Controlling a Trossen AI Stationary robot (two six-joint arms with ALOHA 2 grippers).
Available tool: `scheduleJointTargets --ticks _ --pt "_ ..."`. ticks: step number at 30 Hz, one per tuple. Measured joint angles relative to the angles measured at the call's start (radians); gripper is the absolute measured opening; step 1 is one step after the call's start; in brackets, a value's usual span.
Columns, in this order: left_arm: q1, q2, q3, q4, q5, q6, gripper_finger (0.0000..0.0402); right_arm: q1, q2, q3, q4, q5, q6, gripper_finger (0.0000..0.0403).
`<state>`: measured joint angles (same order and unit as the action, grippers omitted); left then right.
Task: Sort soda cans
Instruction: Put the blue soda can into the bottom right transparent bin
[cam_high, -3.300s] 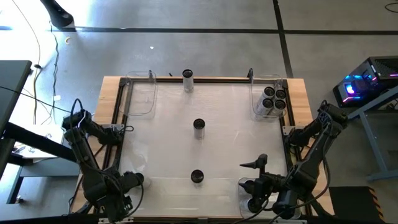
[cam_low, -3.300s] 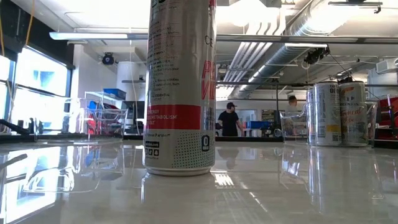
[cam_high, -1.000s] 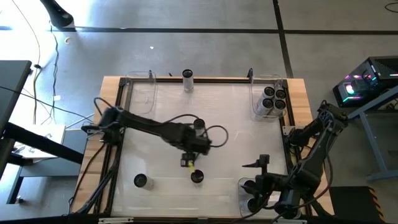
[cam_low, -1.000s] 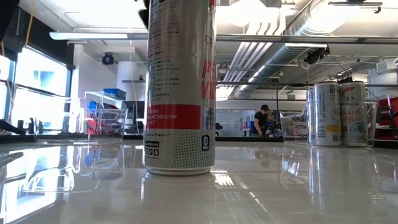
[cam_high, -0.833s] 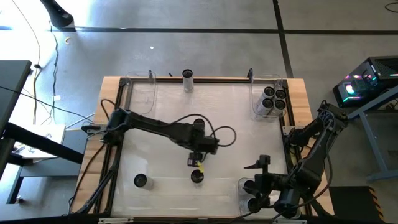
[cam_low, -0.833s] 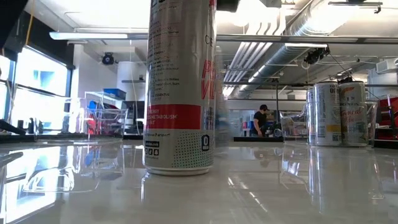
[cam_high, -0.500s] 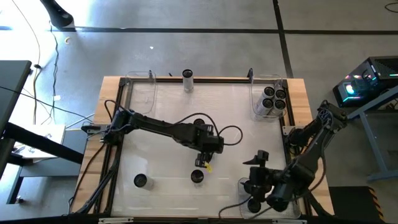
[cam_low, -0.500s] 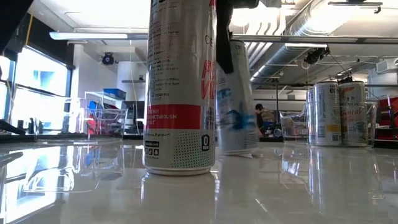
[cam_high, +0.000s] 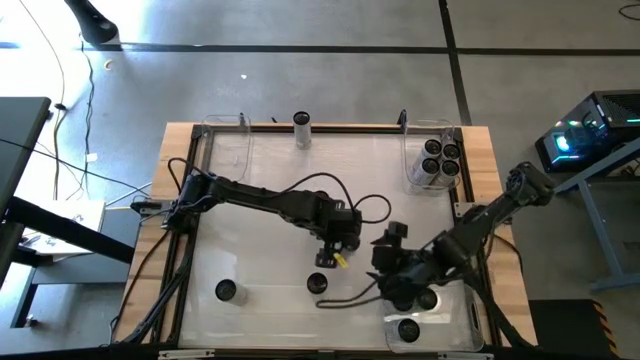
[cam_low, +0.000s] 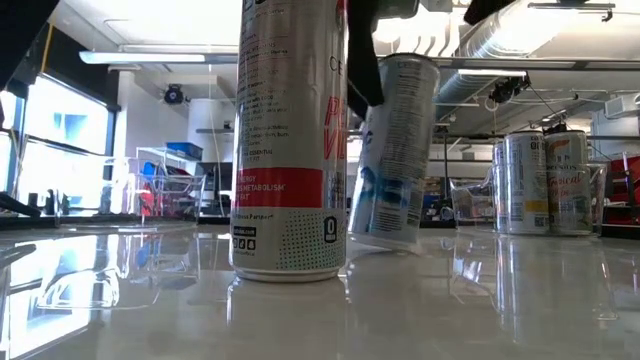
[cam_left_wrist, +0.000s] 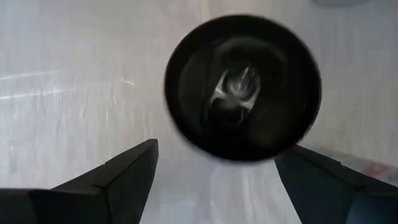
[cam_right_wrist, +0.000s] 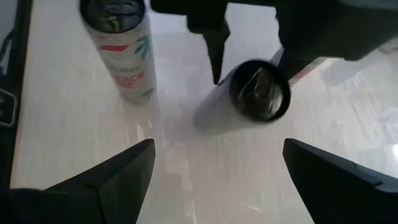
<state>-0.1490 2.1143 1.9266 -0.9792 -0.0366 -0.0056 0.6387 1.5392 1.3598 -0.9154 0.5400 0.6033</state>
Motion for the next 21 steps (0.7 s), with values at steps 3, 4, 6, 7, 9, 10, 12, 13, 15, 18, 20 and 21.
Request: scheduleJointTargets --ticks 3,4,6,7,9,10,12,13,15,18,20,21 --pt "0.001 0.000 0.000 0.000 -0.002 -0.001 0.0314 -0.006 0.000 0.000 0.000 0.001 -0.002 0.0351" --pt "0.001 0.000 0.000 -0.006 -0.002 0.011 0.0314 -0.007 0.000 0.000 0.000 0.007 -0.004 0.0351" --pt "0.001 -0.006 -0.001 -0.022 -0.002 0.025 0.0314 -0.013 0.001 0.000 0.006 0.019 -0.027 0.0351" --pt "0.001 -0.008 -0.001 -0.023 -0.002 0.025 0.0314 -0.019 0.004 0.000 0.015 0.023 -0.039 0.0351" --pt "0.001 -0.009 -0.001 -0.029 -0.002 0.018 0.0314 -0.033 0.011 0.000 0.029 0.025 -0.060 0.0351" --pt "0.001 -0.009 -0.001 -0.045 -0.002 0.017 0.0314 -0.044 0.018 0.000 0.041 0.026 -0.066 0.0351" --pt "-0.001 -0.009 -0.001 -0.088 -0.004 0.009 0.0314 -0.065 0.028 0.000 0.064 0.027 -0.072 0.0351" --pt "-0.004 -0.009 -0.001 -0.112 -0.008 0.001 0.0314 -0.077 0.034 0.000 0.072 0.026 -0.071 0.0351" --pt "-0.012 -0.009 -0.001 -0.168 -0.038 -0.022 0.0314 -0.102 0.050 0.000 0.097 0.027 -0.070 0.0351" --pt "-0.034 -0.019 -0.002 -0.253 -0.132 -0.046 0.0314 -0.134 0.081 0.000 0.134 0.022 -0.083 0.0351" --pt "-0.053 -0.040 -0.002 -0.297 -0.180 -0.058 0.0314 -0.151 0.102 0.000 0.178 -0.003 -0.089 0.0351" --pt "-0.059 -0.049 -0.002 -0.317 -0.192 -0.069 0.0314 -0.160 0.115 0.000 0.195 -0.018 -0.089 0.0351"
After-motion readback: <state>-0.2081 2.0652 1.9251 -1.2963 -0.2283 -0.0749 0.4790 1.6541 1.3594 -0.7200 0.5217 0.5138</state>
